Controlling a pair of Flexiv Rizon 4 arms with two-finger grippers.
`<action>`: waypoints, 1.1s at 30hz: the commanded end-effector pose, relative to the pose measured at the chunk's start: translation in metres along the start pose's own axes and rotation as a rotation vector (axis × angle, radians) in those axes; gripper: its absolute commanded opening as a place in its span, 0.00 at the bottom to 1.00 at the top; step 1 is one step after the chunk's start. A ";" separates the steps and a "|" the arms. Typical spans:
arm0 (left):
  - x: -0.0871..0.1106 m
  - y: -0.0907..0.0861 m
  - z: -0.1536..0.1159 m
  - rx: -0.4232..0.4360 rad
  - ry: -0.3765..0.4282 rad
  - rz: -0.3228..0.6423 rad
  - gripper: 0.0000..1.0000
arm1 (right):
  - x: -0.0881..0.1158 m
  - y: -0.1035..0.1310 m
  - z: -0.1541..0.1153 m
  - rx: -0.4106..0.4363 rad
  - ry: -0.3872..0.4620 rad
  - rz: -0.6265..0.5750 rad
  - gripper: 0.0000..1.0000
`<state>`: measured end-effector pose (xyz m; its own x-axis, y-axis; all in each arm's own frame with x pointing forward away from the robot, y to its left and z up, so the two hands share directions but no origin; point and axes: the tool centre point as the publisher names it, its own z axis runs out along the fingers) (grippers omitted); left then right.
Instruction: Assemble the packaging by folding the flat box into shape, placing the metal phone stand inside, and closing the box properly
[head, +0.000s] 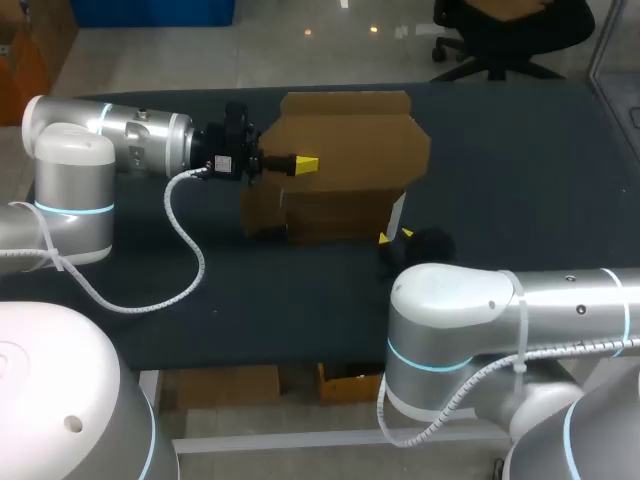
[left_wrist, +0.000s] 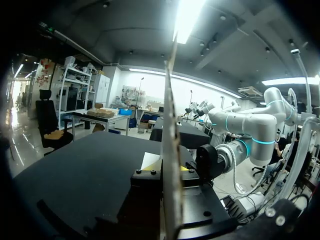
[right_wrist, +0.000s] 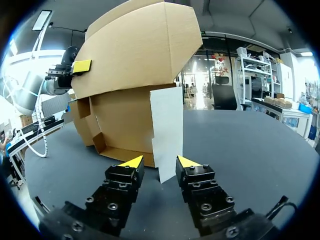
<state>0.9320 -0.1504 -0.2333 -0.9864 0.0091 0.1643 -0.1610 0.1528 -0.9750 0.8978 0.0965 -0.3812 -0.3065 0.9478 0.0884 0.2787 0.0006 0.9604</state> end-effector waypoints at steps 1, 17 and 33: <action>-0.002 0.004 0.001 -0.001 0.003 -0.001 0.00 | -0.004 -0.004 -0.016 -0.007 0.020 -0.006 0.39; -0.002 0.004 0.001 -0.001 0.003 -0.001 0.00 | -0.027 -0.010 -0.050 0.024 0.141 -0.092 0.40; -0.002 0.004 0.001 -0.001 0.003 -0.001 0.00 | -0.034 -0.013 -0.059 0.016 0.398 -0.218 0.40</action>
<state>0.9321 -0.1505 -0.2334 -0.9864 0.0090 0.1644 -0.1611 0.1528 -0.9750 0.8616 0.0553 -0.3835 -0.5407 0.8386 -0.0658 0.1969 0.2022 0.9594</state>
